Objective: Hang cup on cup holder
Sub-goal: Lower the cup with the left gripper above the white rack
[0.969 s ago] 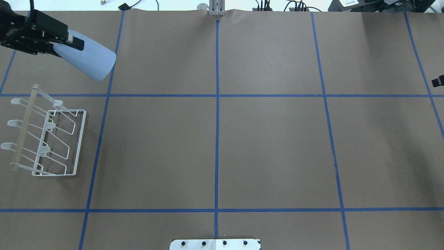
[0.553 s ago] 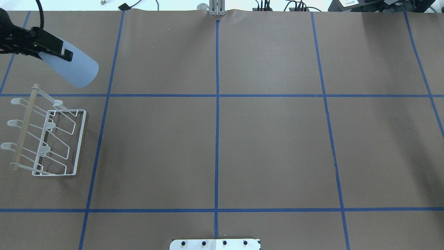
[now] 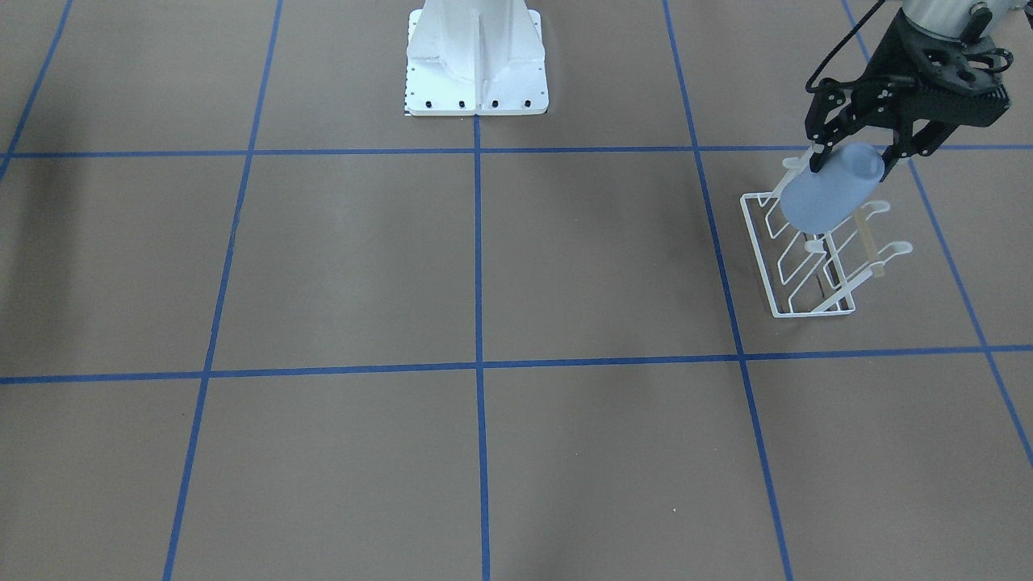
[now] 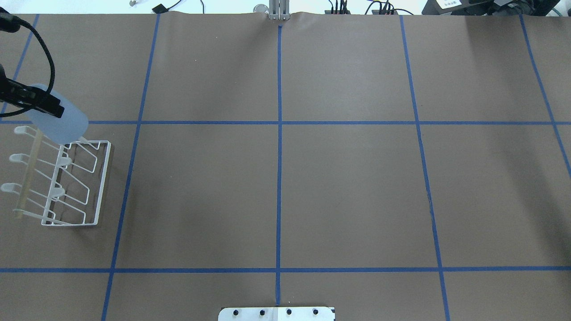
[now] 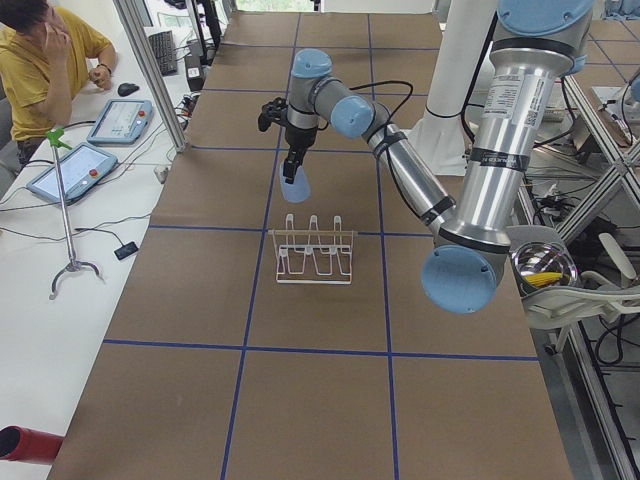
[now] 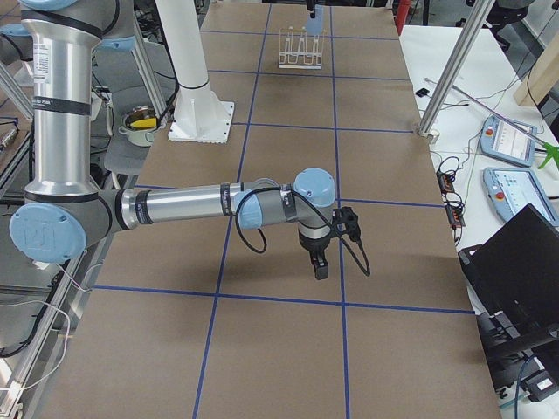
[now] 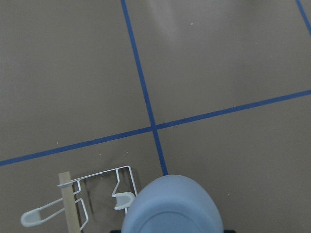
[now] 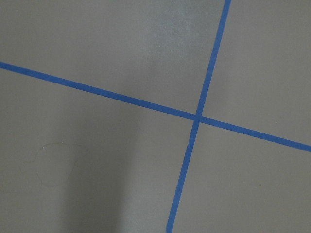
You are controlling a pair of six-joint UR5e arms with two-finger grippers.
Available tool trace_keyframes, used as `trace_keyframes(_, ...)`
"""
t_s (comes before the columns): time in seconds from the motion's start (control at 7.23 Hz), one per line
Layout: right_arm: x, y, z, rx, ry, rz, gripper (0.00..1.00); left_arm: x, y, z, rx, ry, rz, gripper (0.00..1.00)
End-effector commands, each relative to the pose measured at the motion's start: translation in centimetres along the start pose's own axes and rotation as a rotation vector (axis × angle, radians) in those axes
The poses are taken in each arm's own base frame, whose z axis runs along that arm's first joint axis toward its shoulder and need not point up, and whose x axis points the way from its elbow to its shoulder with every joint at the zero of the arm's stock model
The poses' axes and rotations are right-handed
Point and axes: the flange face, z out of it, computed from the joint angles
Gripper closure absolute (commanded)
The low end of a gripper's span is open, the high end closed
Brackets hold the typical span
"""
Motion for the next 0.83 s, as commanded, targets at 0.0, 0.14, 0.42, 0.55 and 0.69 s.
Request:
trace_keyframes(0.0,0.0,0.0,0.0,0.000,-0.003,-0.001,0.00,-0.6,-0.1,1.1,0.004,-0.002,-0.004,1.00)
trace_keyframes(0.14,0.0,0.0,0.0,0.001,-0.001,-0.002,0.00,-0.8,-0.5,1.9,-0.007,-0.009,-0.010,1.00)
trace_keyframes(0.42,0.0,0.2,0.1,-0.002,-0.001,0.001,0.00,-1.5,-1.1,3.3,0.002,-0.020,-0.009,1.00)
trace_keyframes(0.55,0.0,0.2,0.1,-0.002,-0.001,0.001,0.00,-1.9,-1.4,4.3,0.002,-0.020,-0.009,1.00)
trace_keyframes(0.69,0.1,0.3,0.2,-0.003,-0.001,0.002,0.00,-2.1,-1.5,4.9,0.008,-0.015,-0.010,1.00)
